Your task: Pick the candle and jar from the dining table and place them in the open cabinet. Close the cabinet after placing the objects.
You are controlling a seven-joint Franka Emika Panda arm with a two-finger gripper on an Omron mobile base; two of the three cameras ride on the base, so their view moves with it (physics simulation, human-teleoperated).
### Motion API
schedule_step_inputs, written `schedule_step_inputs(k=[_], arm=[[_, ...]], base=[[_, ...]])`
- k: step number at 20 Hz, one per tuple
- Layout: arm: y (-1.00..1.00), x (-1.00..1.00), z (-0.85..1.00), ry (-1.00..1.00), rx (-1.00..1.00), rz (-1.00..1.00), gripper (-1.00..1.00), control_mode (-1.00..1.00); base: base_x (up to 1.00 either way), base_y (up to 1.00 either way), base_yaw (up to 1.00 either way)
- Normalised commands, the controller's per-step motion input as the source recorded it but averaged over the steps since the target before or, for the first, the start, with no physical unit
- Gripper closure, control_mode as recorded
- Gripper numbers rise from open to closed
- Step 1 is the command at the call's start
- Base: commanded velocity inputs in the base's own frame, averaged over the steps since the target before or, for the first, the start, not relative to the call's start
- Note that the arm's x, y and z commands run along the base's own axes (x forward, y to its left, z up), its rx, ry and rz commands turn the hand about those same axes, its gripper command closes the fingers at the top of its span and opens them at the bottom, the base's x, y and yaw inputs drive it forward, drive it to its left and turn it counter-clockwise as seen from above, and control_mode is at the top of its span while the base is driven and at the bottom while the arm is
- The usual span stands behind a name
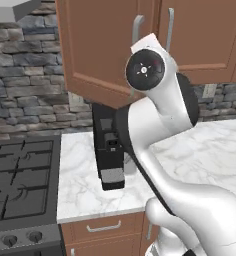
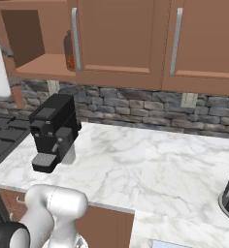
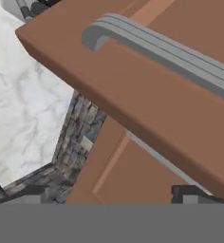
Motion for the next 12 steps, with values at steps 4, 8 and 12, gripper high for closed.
schedule_step_inputs(k=[4, 8, 12], arm=[[-0.29, 1.0, 0.54, 0.32, 0.15, 0.21, -1.0, -1.0], [-0.69, 1.0, 0.39, 0.33, 0.05, 0.11, -1.0, -1.0], [-0.44, 1.0, 0.04, 0.38, 0.0, 0.04, -1.0, -1.0]], base=[[0.0, 0.0, 0.0], [0.0, 0.0, 0.0], [0.0, 0.0, 0.0]])
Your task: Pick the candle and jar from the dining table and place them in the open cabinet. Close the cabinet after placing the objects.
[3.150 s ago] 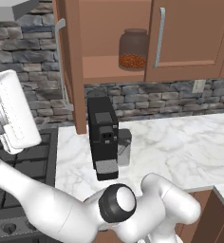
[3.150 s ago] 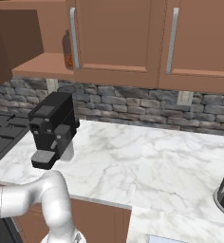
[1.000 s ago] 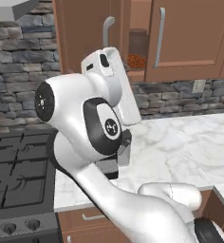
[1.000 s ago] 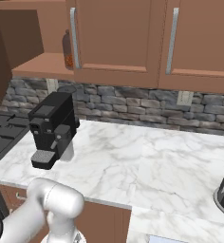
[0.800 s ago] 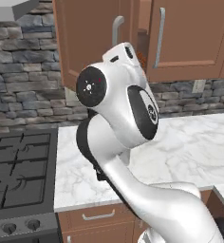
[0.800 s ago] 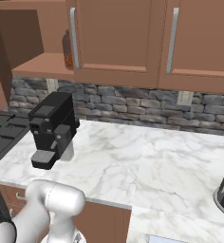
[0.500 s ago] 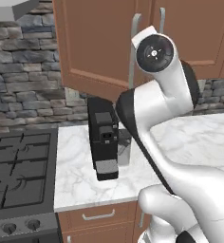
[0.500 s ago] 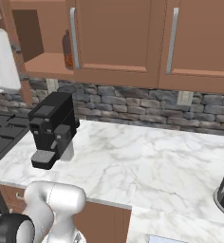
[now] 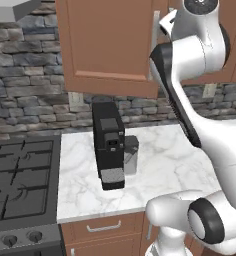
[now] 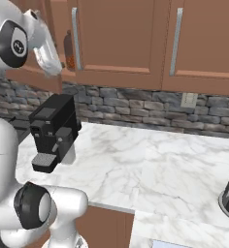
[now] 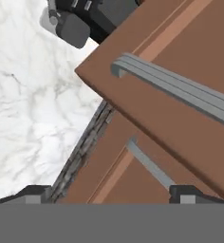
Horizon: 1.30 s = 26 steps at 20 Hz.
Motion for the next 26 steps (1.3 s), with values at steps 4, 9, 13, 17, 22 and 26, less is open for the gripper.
schedule_step_inputs(k=[4, 9, 13, 17, 22, 26], arm=[[-0.37, 1.0, -0.16, 0.35, 0.0, 0.04, -1.0, -1.0], [-0.27, 1.0, -0.59, 0.32, -0.02, 0.06, -1.0, -1.0], [-0.33, 1.0, -0.94, 0.22, -0.13, 0.07, -1.0, -1.0], [-0.24, 1.0, -0.99, 0.19, -0.2, 0.04, -1.0, -1.0], [-0.12, 1.0, -0.98, 0.13, -0.21, 0.06, -1.0, -1.0], [0.04, 0.32, -0.81, 0.0, -0.18, 0.14, -1.0, -1.0]], base=[[0.0, 0.0, 0.0], [0.0, 0.0, 0.0], [0.0, 0.0, 0.0], [0.0, 0.0, 0.0], [0.0, 0.0, 0.0], [0.0, 0.0, 0.0]])
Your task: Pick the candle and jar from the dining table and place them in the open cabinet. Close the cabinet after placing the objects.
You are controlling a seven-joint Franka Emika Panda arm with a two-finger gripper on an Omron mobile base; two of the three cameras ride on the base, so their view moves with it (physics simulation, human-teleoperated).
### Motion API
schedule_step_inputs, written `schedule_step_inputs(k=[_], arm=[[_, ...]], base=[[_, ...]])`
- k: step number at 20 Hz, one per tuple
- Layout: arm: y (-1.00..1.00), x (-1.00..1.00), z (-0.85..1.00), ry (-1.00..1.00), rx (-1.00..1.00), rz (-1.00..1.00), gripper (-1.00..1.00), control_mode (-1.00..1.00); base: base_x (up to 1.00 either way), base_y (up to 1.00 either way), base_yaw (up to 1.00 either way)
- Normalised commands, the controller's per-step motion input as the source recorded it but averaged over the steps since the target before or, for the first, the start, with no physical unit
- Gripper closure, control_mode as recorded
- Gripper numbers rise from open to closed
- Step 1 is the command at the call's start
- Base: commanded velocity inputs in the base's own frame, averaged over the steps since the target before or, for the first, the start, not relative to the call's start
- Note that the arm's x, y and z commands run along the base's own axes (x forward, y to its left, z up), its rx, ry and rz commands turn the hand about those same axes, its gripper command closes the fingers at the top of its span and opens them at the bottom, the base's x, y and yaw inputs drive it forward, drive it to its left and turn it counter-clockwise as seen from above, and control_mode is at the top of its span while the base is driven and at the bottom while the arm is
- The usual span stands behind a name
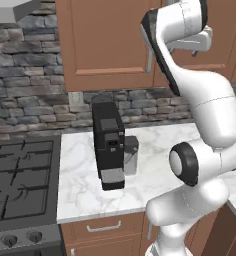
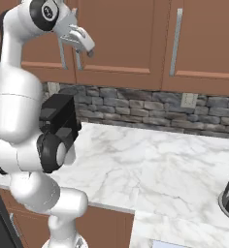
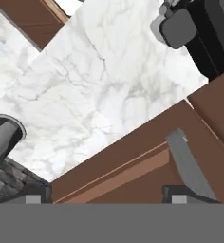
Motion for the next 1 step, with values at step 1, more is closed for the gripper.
schedule_step_inputs(k=[1], arm=[[0.0, -0.09, -0.35, -0.06, -0.11, 0.13, -1.0, -1.0]], base=[[0.0, 0.0, 0.0]])
